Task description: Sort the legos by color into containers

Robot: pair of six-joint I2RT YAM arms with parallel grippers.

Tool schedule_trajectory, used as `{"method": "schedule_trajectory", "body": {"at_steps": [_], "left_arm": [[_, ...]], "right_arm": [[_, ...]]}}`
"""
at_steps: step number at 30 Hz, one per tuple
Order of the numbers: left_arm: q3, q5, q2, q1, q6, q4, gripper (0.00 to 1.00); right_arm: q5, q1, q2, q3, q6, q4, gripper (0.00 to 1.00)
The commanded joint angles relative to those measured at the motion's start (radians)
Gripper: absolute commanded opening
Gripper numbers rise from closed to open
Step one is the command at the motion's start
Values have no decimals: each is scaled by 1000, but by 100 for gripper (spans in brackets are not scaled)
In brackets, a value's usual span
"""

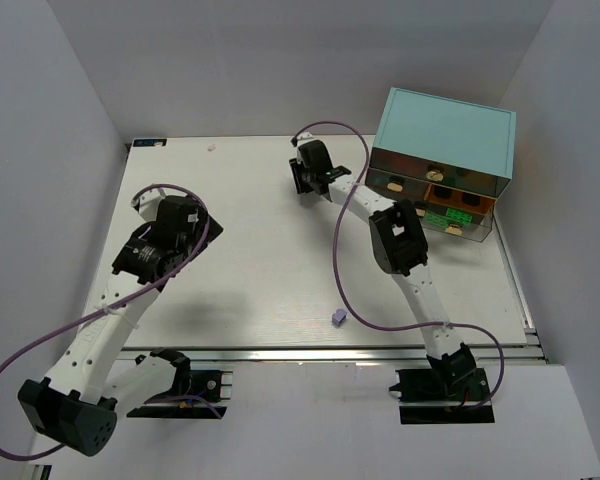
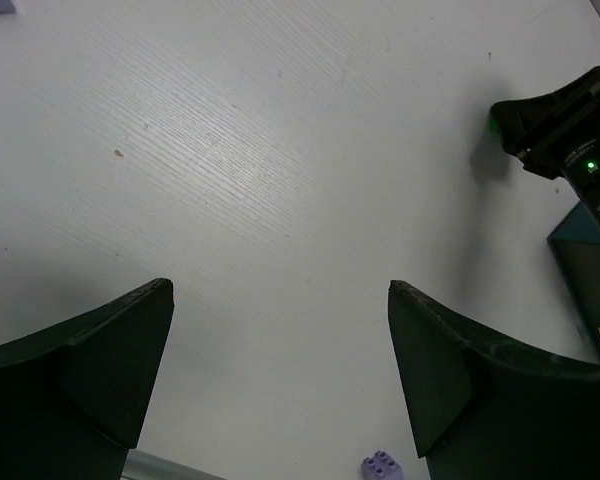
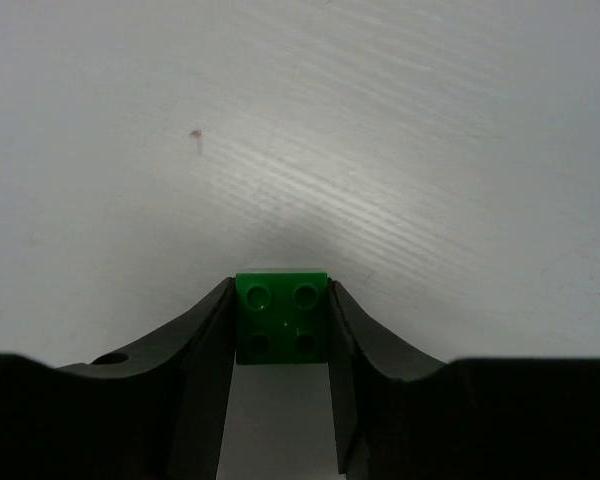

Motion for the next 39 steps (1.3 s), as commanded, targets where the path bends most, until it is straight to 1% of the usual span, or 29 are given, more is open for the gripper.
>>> {"method": "schedule_trajectory", "body": {"at_steps": [1, 2, 3, 4, 5, 6, 7, 8, 9, 10, 11, 12, 14, 15, 17, 18, 19, 21, 22, 24, 25, 30, 35, 37, 38, 39], "left_arm": [[16, -48, 27, 3, -20, -16, 98], [19, -48, 43, 3, -18, -14, 98], [30, -48, 61, 3, -18, -16, 98], [37, -50, 99, 3, -17, -20, 98], [45, -50, 121, 3, -14, -22, 98], [57, -50, 143, 3, -12, -21, 98], [61, -50, 182, 13, -1, -16, 98], [65, -41, 202, 23, 6, -10, 98], [70, -32, 219, 23, 14, 1, 98], [73, -22, 233, 33, 38, 28, 98], [74, -13, 264, 47, 45, 41, 98], [76, 5, 276, 47, 52, 55, 98], [74, 24, 304, 72, 74, 91, 98], [73, 42, 308, 72, 80, 104, 98], [68, 54, 319, 86, 103, 136, 98], [67, 62, 324, 98, 109, 141, 98], [67, 67, 327, 112, 126, 151, 98], [65, 76, 331, 127, 144, 160, 98], [65, 85, 331, 141, 160, 170, 98], [65, 102, 334, 164, 180, 180, 98], [67, 125, 336, 164, 196, 185, 98], [67, 172, 344, 199, 239, 191, 98], [58, 203, 342, 239, 269, 196, 98], [61, 208, 342, 250, 282, 193, 98], [62, 208, 344, 259, 288, 193, 98], [64, 208, 344, 259, 296, 187, 98]], "right_arm": [[-248, -26, -144, -67, -126, 43, 7], [-488, -41, -195, -99, -173, 51, 7], [-636, -52, -301, -186, -237, 58, 7], [-870, -78, -359, -233, -364, 62, 6], [-937, -78, -421, -285, -420, 66, 5], [-1005, -86, -541, -384, -479, 62, 2], [-1051, -90, -598, -429, -544, 34, 0], [-1054, -95, -653, -470, -629, 16, 0], [-1053, -93, -754, -506, -661, -3, 0], [-1024, -103, -798, -568, -682, -41, 0], [-998, -109, -843, -596, -692, -52, 0], [-972, -132, -923, -621, -682, -64, 0], [-901, -149, -994, -684, -670, -115, 0], [-877, -185, -1057, -704, -646, -129, 0], [-776, -208, -1120, -770, -610, -155, 0], [-731, -243, -1169, -790, -581, -164, 0], [-644, -256, -1193, -807, -560, -175, 0], [-576, -305, -1250, -853, -535, -202, 0], [-526, -348, -1264, -863, -518, -219, 0], [-505, -379, -1307, -883, -498, -269, 0], [-489, -414, -1319, -893, -482, -283, 0], [-418, -474, -1369, -952, -431, -333, 0], [-369, -553, -1356, -994, -419, -334, 0], [-370, -555, -1341, -997, -415, -334, 0], [-373, -586, -1324, -997, -415, -331, 5], [-378, -606, -1315, -996, -411, -327, 6]]}}
